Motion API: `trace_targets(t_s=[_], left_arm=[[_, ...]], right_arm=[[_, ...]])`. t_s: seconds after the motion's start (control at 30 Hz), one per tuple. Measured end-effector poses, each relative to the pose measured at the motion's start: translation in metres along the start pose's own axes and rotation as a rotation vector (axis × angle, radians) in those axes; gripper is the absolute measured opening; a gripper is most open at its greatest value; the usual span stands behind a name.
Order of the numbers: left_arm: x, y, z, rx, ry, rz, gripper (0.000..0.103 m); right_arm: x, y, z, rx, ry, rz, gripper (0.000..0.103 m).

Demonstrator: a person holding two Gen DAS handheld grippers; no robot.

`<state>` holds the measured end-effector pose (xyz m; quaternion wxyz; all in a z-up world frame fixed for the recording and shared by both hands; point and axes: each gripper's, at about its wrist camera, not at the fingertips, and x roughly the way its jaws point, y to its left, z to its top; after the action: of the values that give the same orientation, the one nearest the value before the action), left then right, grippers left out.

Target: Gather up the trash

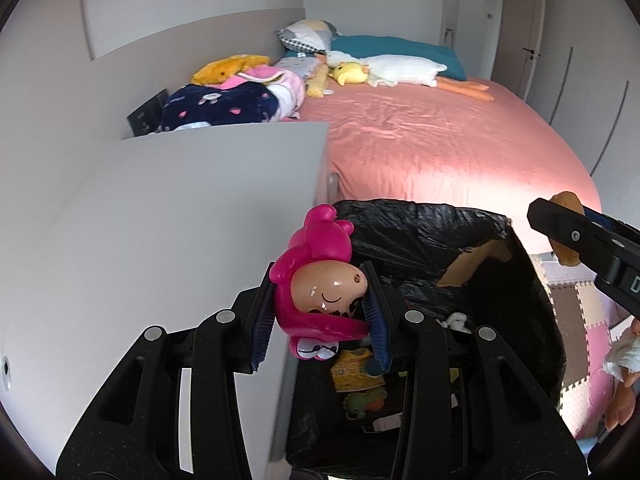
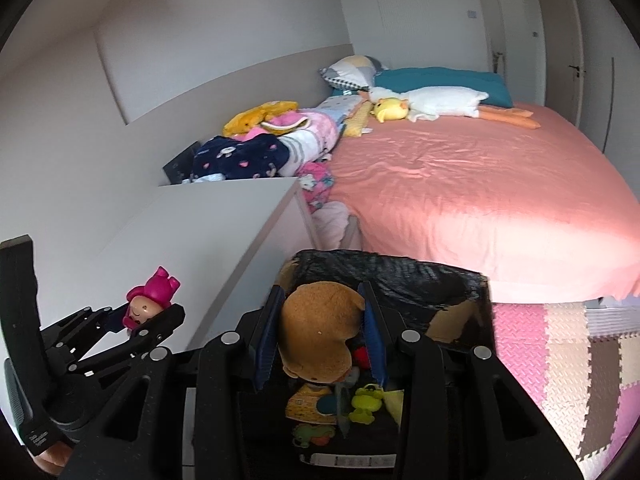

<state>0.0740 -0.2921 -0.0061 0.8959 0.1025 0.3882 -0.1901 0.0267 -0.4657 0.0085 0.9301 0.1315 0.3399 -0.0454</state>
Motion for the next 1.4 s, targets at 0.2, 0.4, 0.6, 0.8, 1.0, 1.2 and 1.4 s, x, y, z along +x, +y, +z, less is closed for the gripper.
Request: trace_targets(t_s=[0.2,0.4,0.6,0.8,1.0,1.2,1.4], left_arm=[[0.003,-0.018,0.001,0.036,0.008,-0.049,0.04],[0.004,-0.029,-0.003,0.081,0.022,-0.106,0.091],[0.001,-0.027,-0.005,0.083,0.001,-0.059,0.097],[0.001,-0.022,-0.006,0.078,0.001,-0.049,0.097],[0.001,-0.022,-0.006,0.08,-0.003,-0.058,0.097],[0.002,-0.02,-0.007,0.077,0.001,-0.054,0.097],[0.004,-0.02,-0.007,0.078,0.002,-0.051,0.097]], right_arm=[[-0.006,-0.017,0.001,0.028,-0.008,-0.042,0.039],[-0.007,-0.028,0.007,0.028,-0.005,-0.102,0.069],[-0.009,-0.038,0.006,0.064,-0.033,-0.12,0.085],[-0.007,-0.039,0.005,0.069,-0.022,-0.106,0.085],[-0.007,-0.034,0.005,0.062,-0.021,-0.101,0.085],[-0.006,-0.033,0.005,0.061,-0.019,-0.098,0.085],[-0.006,-0.032,0.004,0.058,-0.019,-0.098,0.085]])
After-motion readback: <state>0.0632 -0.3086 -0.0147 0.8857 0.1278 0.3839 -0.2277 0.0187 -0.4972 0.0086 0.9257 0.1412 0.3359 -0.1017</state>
